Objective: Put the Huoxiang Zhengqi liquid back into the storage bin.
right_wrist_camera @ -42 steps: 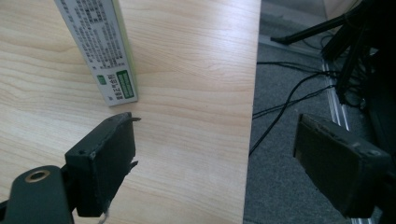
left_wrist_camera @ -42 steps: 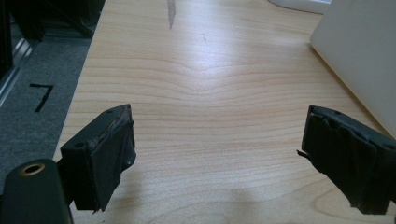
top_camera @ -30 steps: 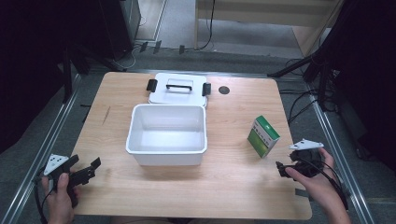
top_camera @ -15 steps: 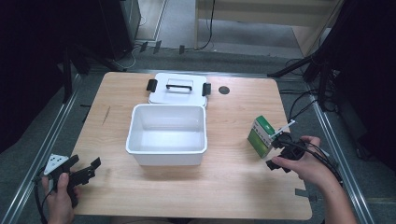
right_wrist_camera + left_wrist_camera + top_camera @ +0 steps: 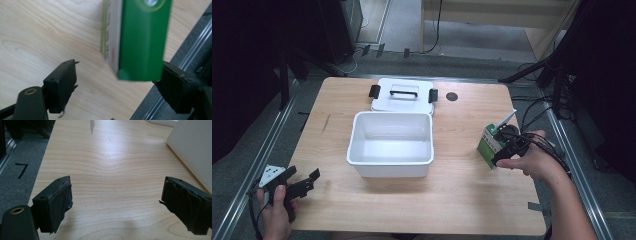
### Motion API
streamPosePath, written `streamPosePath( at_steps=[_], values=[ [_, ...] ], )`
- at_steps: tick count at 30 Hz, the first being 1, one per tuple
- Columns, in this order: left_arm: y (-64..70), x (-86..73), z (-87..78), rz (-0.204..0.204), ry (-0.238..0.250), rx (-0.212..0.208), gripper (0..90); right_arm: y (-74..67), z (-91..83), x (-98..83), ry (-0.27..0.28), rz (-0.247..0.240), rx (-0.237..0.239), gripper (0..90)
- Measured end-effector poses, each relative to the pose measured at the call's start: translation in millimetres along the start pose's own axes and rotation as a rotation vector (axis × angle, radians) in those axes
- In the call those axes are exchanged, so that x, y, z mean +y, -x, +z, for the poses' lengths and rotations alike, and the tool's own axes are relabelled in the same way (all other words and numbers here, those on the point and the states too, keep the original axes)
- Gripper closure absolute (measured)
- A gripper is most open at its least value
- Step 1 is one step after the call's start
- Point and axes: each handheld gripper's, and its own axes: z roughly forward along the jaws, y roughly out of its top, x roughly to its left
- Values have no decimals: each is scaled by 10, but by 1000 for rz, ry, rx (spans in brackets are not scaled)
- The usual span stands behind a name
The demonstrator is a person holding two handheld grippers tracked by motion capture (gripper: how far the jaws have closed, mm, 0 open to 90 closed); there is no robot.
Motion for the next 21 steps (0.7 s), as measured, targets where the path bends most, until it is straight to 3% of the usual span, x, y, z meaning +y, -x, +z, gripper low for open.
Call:
streamPosePath(
  at_steps=[5,11,12,13,21],
  values=[
    [-1,1,1,0,-1,0,105,50,-4,104,-14,14,6,243],
    [-2,1,1,-1,-2,0,105,113,-4,219,-9,60,59,308],
    [-2,1,1,-1,-2,0,105,132,-1,257,-10,79,99,333],
    [-2,1,1,-1,-1,0,105,142,1,275,-10,84,110,348],
    [-2,0,2,-2,-1,0,105,202,24,408,-17,114,143,421]
  ],
)
